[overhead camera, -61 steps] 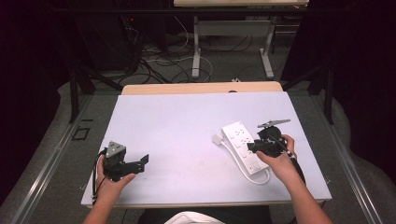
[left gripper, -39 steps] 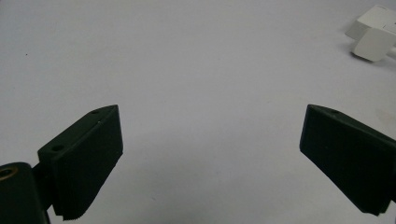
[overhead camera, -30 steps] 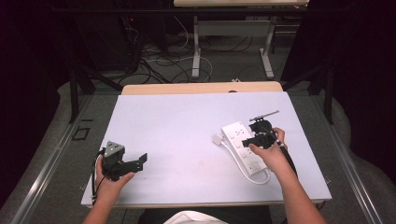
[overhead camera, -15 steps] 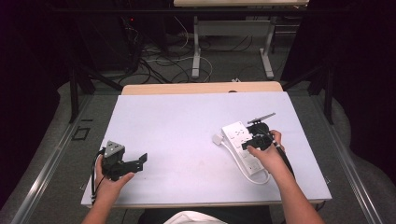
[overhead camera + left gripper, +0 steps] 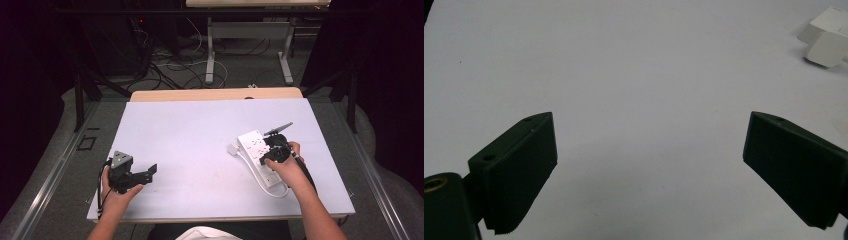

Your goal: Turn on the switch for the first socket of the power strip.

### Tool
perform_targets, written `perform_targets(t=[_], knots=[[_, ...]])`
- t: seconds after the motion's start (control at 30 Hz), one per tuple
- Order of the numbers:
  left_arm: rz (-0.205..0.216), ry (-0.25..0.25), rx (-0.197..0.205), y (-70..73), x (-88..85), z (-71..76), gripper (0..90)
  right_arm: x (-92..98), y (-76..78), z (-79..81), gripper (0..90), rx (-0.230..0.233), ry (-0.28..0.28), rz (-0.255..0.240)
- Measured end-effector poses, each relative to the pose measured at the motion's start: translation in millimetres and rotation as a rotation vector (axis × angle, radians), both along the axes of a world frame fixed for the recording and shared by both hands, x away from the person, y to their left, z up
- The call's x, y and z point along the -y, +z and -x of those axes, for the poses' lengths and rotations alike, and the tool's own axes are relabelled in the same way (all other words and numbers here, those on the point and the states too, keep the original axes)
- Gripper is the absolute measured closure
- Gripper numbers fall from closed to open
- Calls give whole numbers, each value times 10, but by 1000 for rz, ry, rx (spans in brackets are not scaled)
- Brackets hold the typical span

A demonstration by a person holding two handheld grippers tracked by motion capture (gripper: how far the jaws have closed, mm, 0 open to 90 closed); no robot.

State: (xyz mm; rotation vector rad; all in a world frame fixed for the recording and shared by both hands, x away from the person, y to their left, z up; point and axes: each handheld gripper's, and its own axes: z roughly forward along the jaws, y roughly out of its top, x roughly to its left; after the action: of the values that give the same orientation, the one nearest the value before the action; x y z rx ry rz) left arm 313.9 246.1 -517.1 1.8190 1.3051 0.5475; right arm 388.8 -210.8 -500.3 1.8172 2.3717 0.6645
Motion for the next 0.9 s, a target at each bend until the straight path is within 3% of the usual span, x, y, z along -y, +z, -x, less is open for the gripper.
perform_targets(t=[0.43,0.7,0.8,0.9], knots=[[0,8,2,0,-8,-1,77,7,-48,14,885,-51,-2,-19],[-1,11,1,-1,-11,-1,80,8,-69,8,900,-39,19,-27],[0,12,2,0,-10,0,81,12,-51,7,900,-67,19,-14],[-2,13,3,0,-9,1,82,16,-54,7,900,-65,19,-19]])
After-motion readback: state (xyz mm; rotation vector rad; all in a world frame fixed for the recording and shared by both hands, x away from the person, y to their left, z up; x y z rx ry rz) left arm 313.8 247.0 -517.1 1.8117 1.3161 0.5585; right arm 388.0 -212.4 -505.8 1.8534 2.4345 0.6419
